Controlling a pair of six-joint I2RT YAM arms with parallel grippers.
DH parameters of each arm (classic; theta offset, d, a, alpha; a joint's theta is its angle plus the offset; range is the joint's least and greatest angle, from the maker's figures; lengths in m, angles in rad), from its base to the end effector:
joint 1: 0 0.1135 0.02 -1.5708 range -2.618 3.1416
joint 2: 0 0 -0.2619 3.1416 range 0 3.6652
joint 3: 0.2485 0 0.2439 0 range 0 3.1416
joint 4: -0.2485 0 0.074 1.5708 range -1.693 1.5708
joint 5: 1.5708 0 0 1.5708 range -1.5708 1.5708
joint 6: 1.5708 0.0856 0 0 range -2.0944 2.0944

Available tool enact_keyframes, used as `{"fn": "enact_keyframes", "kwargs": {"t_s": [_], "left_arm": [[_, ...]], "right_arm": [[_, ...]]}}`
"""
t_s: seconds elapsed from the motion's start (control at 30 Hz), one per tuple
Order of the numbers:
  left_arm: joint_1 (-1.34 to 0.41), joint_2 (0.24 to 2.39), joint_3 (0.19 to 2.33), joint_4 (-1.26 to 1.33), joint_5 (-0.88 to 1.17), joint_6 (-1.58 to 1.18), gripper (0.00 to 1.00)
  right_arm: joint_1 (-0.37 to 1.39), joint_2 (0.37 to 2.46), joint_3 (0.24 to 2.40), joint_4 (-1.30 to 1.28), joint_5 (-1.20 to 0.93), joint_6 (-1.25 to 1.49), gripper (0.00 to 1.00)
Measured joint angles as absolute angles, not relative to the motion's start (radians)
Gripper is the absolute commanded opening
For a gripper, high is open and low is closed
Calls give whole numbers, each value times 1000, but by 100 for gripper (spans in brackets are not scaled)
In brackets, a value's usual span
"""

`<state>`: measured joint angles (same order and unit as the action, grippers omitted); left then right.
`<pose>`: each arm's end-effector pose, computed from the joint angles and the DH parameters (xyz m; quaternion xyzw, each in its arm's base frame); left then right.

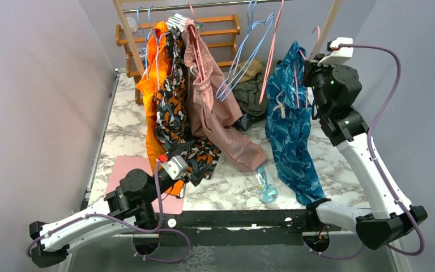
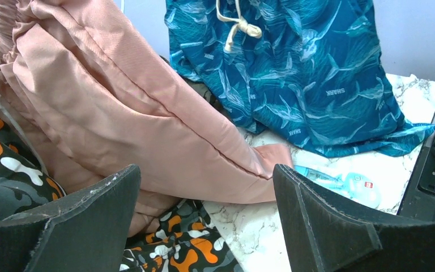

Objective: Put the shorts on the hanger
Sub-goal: Place the hanger at the clothesline.

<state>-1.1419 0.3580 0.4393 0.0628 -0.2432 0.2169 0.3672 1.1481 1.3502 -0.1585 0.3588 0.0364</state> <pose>0.0857 -0.1378 0.3068 0.3368 0.5629 -0.2639 0.7072 0.2778 0.0747 0.4653 0.0151 0.6924 0.0216 0.7211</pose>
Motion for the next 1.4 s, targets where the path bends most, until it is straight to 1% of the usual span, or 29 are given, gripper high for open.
{"fn": "enact_keyframes", "kwargs": {"t_s": [0.17,0.53,0.7,1.0,1.4], "left_arm": [[-1142,357,439,72,-241,204,89],[-1140,357,439,81,-236,202,88],[-1140,359,439,81,-236,202,89],[-1140,364,439,80,-235,198,89],[-1131,368,439,74,-236,198,89]], "right_arm": [[326,1151,1348,-44,314,54,1],[325,1246,1543,57,289,-9,1],[309,1282,1546,78,285,-10,1],[233,1348,1535,117,228,71,1],[214,1411,1552,167,173,94,1]]}}
